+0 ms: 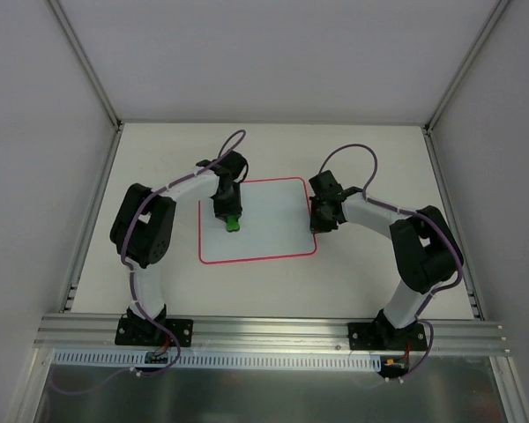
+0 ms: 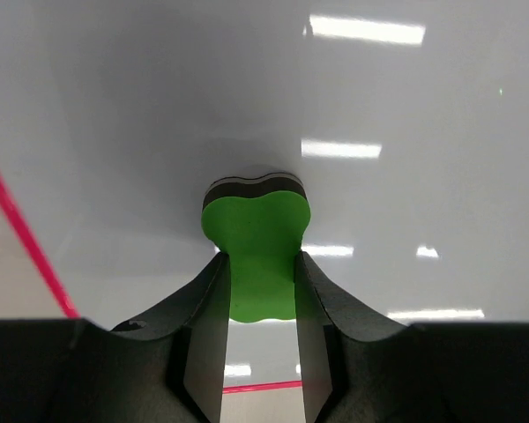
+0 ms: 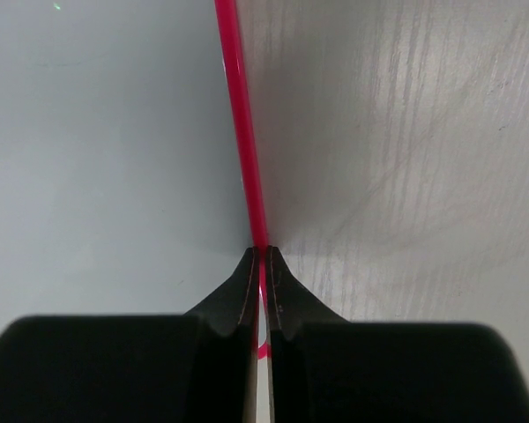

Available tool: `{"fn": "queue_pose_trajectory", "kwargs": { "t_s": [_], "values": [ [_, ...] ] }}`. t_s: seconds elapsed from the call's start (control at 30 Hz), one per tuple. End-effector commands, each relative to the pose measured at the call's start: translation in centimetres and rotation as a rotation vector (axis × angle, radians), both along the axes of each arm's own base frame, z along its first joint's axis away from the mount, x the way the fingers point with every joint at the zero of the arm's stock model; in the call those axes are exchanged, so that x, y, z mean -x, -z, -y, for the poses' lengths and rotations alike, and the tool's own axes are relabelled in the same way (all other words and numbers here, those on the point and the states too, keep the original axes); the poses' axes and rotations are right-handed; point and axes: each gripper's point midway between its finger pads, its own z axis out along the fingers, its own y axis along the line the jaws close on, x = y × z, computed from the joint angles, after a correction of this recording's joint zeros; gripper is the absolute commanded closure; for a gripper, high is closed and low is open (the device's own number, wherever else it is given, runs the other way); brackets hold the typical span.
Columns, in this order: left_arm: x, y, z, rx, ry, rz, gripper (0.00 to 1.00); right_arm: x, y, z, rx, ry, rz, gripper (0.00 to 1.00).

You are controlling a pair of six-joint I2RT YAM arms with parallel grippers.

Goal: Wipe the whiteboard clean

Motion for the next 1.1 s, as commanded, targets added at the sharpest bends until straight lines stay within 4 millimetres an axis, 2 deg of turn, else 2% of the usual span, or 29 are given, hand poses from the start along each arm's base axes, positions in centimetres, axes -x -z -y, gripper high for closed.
{"fn": "queue_pose_trajectory", "kwargs": {
  "t_s": [0.0,0.07,0.17,0.3,0.33,0.47,0.67,0.77,0.87,0.97,1.07],
  "values": [
    [2.9,3.7,-7.5,-0.144,-0.119,-0.195,1.0,2.9,3.1,2.5,0.109,-0.001,-0.116,1.0],
    [2.4,3.4,-7.6,-0.101,-0.142,-0.202,1.0,2.9,3.1,2.5,0.107,-0.001,-0.115,1.0],
    [1.6,2.9,-8.5,-0.13,-0.158,-0.172,1.0,3.0,2.9,2.5,0.106,-0.003,-0.112,1.0],
    [1.7,2.5,-11.0,-0.104,-0.228,-0.183,1.0,3.0,2.7,2.7,0.104,-0.007,-0.106,1.0],
    [1.9,2.3,-12.4,-0.108,-0.259,-0.184,1.0,3.0,2.6,2.6,0.099,-0.008,-0.103,1.0],
    [1.7,1.3,-15.1,-0.102,-0.329,-0.164,1.0,2.7,2.4,2.4,0.096,-0.016,-0.095,1.0],
    [0.6,-0.5,-16.8,-0.108,-0.363,-0.11,1.0,2.5,1.7,2.4,0.091,-0.028,-0.076,0.99],
    [-0.7,-2.4,-17.1,-0.115,-0.361,-0.039,1.0,2.4,1.1,2.4,0.086,-0.033,-0.057,0.97],
    [-1.9,-4.4,-17.8,-0.137,-0.348,0.031,1.0,1.9,-0.3,2.3,0.074,-0.039,-0.012,0.86],
    [-2.9,-5.3,-18.6,-0.173,-0.35,0.072,1.0,1.5,-2.0,2.3,0.059,-0.043,0.042,0.75],
    [-3.4,-5.4,-19.4,-0.189,-0.356,0.077,1.0,1.1,-4.2,2.4,0.041,-0.054,0.112,0.56]
  ]
}}
